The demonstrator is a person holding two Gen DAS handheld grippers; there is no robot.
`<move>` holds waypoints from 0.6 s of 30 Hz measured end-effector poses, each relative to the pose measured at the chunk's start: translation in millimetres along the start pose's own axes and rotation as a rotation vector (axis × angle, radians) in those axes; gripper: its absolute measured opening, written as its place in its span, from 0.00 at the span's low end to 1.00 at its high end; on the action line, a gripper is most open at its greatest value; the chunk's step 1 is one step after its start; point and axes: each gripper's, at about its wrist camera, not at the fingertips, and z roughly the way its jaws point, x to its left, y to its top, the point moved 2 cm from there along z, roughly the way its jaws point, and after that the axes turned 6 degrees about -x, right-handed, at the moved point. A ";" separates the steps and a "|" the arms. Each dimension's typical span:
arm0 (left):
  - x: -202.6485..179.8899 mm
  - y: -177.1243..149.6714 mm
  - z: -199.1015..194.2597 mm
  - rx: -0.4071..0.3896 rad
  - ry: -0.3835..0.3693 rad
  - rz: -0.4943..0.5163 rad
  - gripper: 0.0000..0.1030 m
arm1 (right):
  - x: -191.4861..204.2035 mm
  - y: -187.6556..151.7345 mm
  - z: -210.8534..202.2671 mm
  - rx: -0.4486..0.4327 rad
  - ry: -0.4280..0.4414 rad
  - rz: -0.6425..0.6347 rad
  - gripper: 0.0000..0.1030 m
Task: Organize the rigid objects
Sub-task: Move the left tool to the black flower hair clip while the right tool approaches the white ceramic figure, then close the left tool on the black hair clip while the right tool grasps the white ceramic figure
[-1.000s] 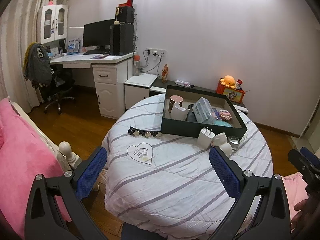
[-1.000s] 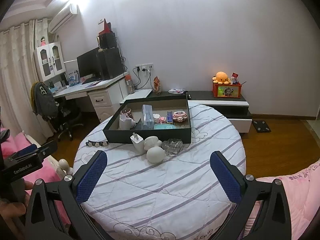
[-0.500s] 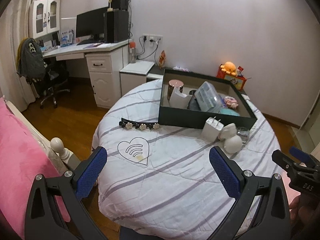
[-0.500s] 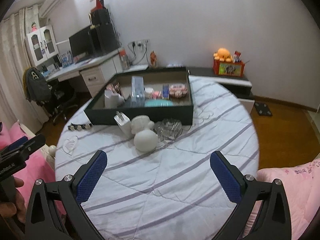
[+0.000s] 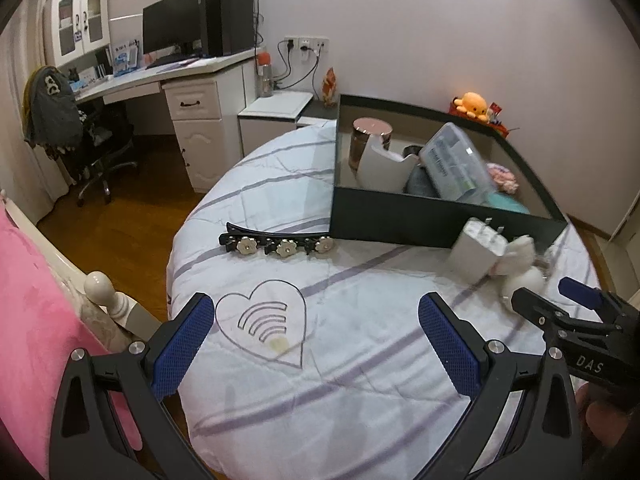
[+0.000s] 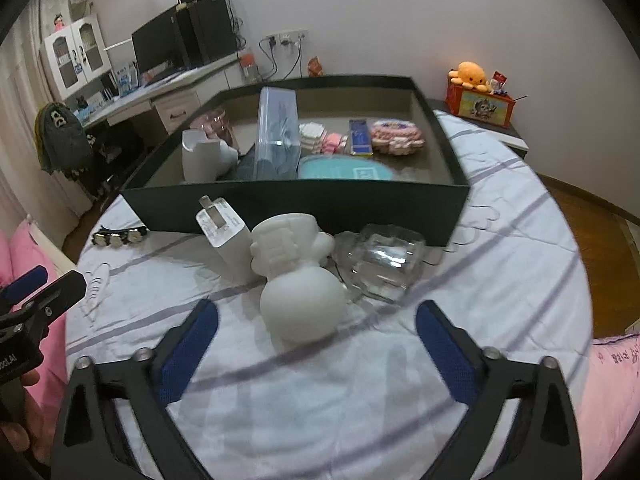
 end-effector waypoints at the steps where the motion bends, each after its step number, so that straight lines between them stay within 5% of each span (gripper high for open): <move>1: 1.3 0.2 5.1 0.005 0.004 0.002 1.00 | 1.1 0.7 5.2 0.008 0.002 -0.002 0.92; 13: 23.6 17.7 54.9 -0.013 -0.003 0.082 1.00 | -1.9 -2.8 30.4 0.024 -0.074 -0.024 0.82; 18: 21.3 23.8 71.2 -0.020 -0.029 0.199 1.00 | -7.3 -4.3 22.7 0.021 -0.049 -0.023 0.66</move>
